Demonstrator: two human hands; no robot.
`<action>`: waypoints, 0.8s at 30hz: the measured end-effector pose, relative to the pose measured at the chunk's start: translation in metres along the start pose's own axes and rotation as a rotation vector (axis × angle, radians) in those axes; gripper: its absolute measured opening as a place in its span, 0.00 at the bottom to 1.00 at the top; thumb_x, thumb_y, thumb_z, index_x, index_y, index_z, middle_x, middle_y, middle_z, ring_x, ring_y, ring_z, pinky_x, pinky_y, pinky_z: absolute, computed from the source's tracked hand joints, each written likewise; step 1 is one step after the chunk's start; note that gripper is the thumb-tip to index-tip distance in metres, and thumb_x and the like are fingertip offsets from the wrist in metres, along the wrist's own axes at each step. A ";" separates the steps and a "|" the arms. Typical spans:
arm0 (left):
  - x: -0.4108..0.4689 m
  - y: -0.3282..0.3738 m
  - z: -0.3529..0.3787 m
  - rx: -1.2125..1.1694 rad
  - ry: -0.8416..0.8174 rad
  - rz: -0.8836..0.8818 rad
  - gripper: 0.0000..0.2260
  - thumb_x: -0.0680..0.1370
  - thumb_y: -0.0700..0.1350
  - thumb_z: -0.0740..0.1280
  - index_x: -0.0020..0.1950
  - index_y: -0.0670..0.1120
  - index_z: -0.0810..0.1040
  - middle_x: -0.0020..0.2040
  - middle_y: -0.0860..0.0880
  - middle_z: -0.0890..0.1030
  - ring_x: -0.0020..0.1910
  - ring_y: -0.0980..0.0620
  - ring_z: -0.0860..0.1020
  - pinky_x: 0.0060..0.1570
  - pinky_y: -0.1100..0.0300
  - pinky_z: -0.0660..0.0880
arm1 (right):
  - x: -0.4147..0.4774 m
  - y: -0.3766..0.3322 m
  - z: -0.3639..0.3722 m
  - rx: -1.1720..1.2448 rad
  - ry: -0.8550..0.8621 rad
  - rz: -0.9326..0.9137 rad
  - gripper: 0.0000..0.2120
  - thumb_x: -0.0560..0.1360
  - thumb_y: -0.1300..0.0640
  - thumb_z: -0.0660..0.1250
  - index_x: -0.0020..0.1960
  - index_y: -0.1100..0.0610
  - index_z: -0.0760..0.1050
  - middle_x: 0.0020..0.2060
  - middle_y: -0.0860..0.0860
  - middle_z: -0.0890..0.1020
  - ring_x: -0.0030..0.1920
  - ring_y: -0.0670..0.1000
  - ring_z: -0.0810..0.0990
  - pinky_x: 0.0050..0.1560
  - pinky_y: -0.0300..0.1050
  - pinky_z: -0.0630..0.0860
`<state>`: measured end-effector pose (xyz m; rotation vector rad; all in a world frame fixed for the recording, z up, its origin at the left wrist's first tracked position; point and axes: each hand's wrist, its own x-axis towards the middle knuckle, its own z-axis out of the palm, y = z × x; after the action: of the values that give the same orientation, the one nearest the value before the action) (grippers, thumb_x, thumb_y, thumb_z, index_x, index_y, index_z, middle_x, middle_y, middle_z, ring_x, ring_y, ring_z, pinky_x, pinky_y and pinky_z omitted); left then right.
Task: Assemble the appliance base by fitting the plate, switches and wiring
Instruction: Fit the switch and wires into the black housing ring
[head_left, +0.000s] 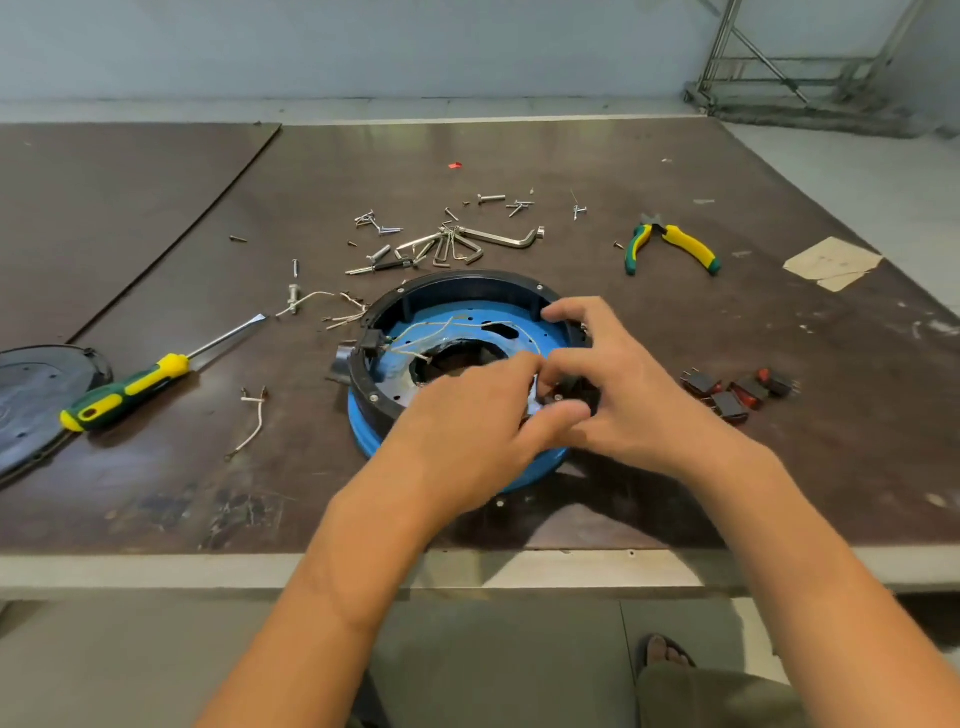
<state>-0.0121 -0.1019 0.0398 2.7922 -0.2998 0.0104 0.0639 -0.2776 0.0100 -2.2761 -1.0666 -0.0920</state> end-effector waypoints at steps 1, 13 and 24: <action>0.001 -0.003 0.000 0.026 -0.029 -0.012 0.27 0.75 0.70 0.59 0.66 0.54 0.68 0.55 0.53 0.81 0.55 0.49 0.79 0.52 0.46 0.76 | -0.001 -0.002 0.004 -0.001 0.008 -0.014 0.16 0.67 0.43 0.76 0.47 0.51 0.77 0.67 0.52 0.67 0.71 0.49 0.66 0.68 0.46 0.68; -0.006 -0.033 -0.022 -0.259 -0.260 -0.040 0.45 0.62 0.75 0.66 0.76 0.63 0.58 0.61 0.62 0.79 0.59 0.60 0.77 0.62 0.54 0.75 | -0.017 0.034 -0.016 0.193 0.034 0.144 0.32 0.68 0.49 0.80 0.66 0.40 0.67 0.67 0.40 0.70 0.59 0.40 0.77 0.51 0.39 0.76; 0.015 -0.008 0.009 -0.082 -0.088 0.015 0.37 0.77 0.65 0.64 0.80 0.51 0.57 0.76 0.53 0.68 0.73 0.51 0.68 0.70 0.52 0.67 | -0.032 0.049 -0.041 -0.165 0.122 0.293 0.19 0.75 0.57 0.72 0.65 0.54 0.77 0.61 0.51 0.78 0.63 0.50 0.75 0.62 0.42 0.69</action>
<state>0.0038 -0.1003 0.0298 2.7130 -0.3352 -0.1188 0.0855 -0.3457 0.0086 -2.5140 -0.6757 -0.2021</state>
